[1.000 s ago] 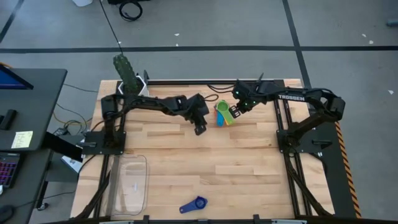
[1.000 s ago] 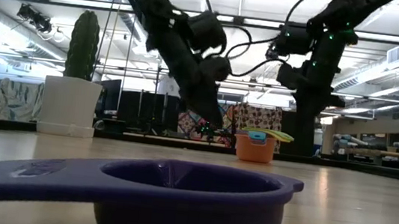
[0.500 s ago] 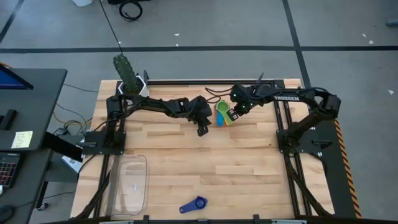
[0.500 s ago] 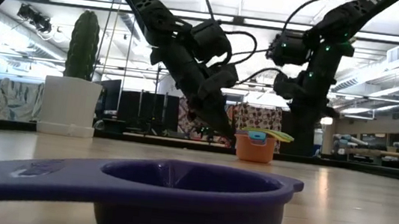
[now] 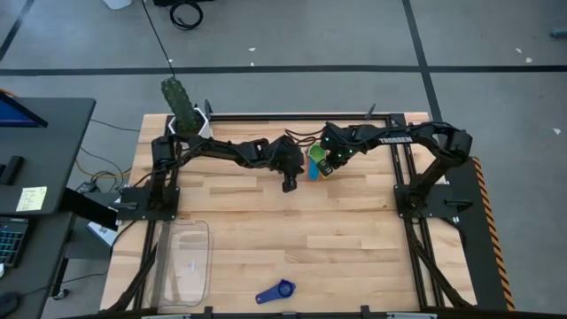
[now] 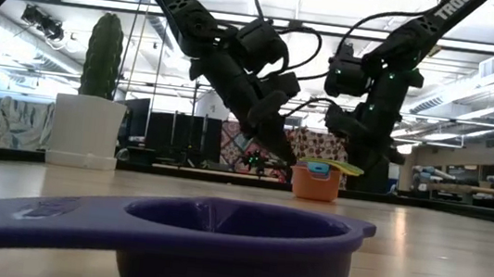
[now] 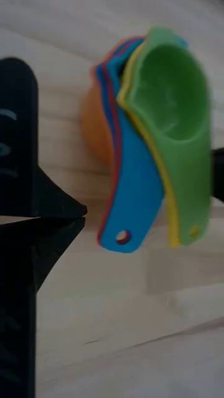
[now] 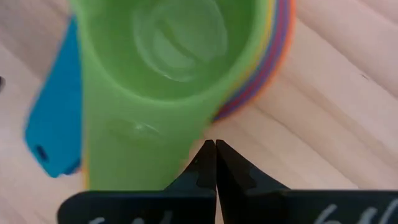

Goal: Nest measuring cups in basket
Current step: Stack the green measuring cup on top of the yellow measuring cup

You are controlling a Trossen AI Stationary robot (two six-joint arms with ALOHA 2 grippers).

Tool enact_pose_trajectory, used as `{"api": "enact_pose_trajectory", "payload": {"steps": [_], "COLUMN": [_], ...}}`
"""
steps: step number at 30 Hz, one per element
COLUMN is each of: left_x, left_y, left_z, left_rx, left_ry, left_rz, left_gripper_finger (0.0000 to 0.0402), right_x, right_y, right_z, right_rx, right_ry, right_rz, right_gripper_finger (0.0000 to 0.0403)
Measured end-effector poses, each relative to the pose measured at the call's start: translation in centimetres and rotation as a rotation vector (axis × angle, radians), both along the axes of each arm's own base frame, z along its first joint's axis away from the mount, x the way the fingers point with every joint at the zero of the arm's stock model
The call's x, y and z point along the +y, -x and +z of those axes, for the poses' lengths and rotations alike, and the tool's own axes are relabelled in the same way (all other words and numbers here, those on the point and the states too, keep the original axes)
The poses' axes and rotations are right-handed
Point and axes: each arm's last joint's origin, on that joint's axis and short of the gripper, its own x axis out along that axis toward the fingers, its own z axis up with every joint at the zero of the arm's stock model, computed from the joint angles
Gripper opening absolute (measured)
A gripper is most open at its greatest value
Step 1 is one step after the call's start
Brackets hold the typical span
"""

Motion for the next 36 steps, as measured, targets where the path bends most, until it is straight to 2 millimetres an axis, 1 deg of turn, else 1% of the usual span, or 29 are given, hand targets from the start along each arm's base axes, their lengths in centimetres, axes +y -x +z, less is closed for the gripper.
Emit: {"api": "enact_pose_trajectory", "payload": {"steps": [5, 8, 10, 15, 19, 24, 33, 36], "left_x": [0.2, 0.4, 0.6, 0.9, 0.7, 0.7, 0.7, 0.7], "left_y": [-0.2, -0.1, -0.1, -0.2, -0.4, -0.7, -2.3, -2.3], "left_z": [0.3, 0.2, -0.4, -3.1, -3.7, -3.3, -1.0, -1.0], "left_rx": [-0.039, -0.023, -0.011, 0.055, 0.059, 0.008, -0.078, -0.074], "left_ry": [-0.048, -0.05, -0.049, -0.012, -0.002, -0.01, -0.011, -0.01], "left_rz": [-0.022, -0.02, -0.017, -0.026, -0.04, -0.052, -0.084, -0.087], "left_gripper_finger": [0.0, 0.0, 0.0, 0.0, 0.0, 0.0, 0.0, 0.0], "right_x": [0.1, 0.4, 0.4, 0.5, 0.5, 0.5, 0.4, 0.4], "right_y": [-0.4, -0.5, -0.5, -0.6, -0.6, -0.6, -1.0, -1.1], "right_z": [0.2, 0.2, 0.2, 0.2, 0.2, 0.2, 0.4, 0.4], "right_rx": [-0.044, -0.048, -0.05, -0.058, -0.061, -0.067, -0.11, -0.117], "right_ry": [-0.015, -0.027, -0.028, -0.035, -0.038, -0.047, -0.042, -0.045], "right_rz": [0.016, 0.029, 0.03, 0.03, 0.032, 0.035, 0.021, 0.022], "right_gripper_finger": [0.0002, 0.0002, 0.0002, 0.0002, 0.0002, 0.0002, 0.0002, 0.0002]}}
